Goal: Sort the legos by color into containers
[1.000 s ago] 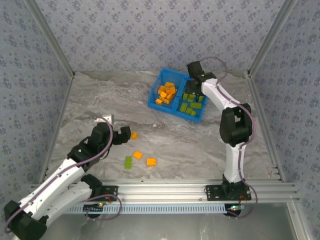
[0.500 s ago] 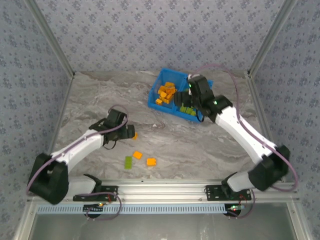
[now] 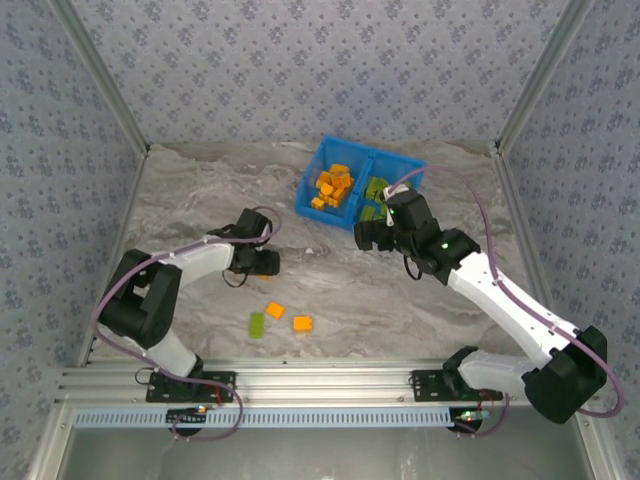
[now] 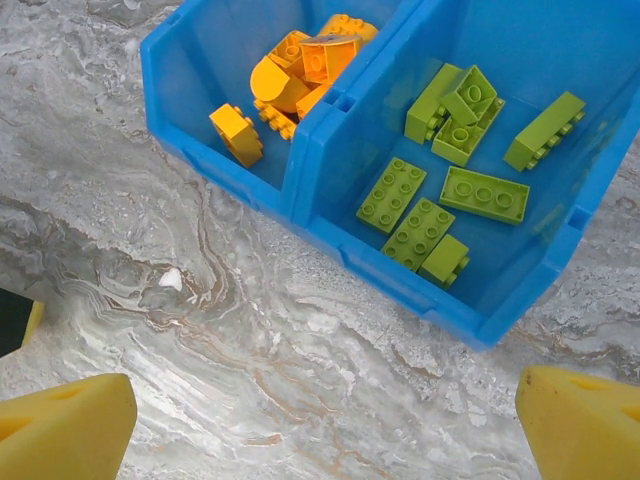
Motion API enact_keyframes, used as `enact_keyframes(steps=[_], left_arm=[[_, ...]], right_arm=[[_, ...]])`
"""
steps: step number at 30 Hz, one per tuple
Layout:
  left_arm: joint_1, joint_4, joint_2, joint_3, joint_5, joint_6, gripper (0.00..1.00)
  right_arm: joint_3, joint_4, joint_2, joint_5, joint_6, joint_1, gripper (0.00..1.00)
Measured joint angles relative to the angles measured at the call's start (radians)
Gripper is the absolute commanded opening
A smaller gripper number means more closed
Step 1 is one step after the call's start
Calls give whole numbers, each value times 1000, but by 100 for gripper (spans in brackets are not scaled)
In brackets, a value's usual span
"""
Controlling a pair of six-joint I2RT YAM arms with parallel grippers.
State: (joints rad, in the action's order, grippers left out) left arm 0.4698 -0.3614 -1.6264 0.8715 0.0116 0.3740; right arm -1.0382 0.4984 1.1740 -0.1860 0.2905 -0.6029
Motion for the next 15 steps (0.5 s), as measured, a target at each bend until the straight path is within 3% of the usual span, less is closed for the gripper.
enact_keyframes(steps=[3, 7, 11, 15], left_arm=[[8, 10, -3, -2, 4, 3, 36], [24, 43, 2, -4, -2, 13, 24], [38, 54, 14, -4, -8, 28, 17], [87, 7, 61, 14, 31, 34, 17]], right_arm=[[0, -3, 0, 3, 0, 0, 100], [0, -4, 3, 4, 0, 0, 100], [0, -5, 11, 3, 0, 0, 100], [0, -2, 11, 2, 0, 0, 100]])
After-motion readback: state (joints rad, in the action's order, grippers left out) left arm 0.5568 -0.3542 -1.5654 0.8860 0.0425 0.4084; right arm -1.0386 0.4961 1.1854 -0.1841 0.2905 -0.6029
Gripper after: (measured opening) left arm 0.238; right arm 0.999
